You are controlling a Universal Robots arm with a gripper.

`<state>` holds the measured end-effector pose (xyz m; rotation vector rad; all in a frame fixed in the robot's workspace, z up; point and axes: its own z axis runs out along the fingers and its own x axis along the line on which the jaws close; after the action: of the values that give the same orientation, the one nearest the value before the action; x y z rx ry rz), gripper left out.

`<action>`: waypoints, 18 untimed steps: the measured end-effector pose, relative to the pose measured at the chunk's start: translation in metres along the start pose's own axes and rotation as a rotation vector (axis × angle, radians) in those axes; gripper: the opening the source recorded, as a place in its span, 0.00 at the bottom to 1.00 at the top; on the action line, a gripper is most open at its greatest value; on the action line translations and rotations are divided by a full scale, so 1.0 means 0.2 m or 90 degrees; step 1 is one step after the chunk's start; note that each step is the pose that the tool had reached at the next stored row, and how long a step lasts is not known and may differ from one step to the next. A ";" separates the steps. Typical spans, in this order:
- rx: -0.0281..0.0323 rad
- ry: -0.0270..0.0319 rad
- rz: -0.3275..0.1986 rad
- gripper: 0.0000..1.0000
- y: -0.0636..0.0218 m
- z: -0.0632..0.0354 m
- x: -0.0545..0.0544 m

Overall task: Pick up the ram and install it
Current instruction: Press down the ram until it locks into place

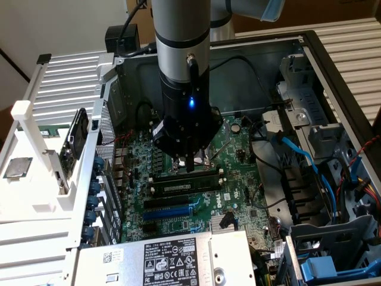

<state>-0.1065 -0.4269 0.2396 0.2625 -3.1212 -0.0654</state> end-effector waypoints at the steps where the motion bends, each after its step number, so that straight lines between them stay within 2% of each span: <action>1: 0.0000 -0.0004 0.008 0.10 0.000 0.000 0.00; 5: 0.0017 -0.0013 0.039 0.10 0.000 0.000 0.00; 14: 0.0124 -0.0022 0.099 0.10 -0.001 0.000 0.00; 18: 0.0124 -0.0027 0.114 0.10 -0.009 0.000 0.00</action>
<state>-0.1065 -0.4288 0.2396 -0.0175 -3.1348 -0.0341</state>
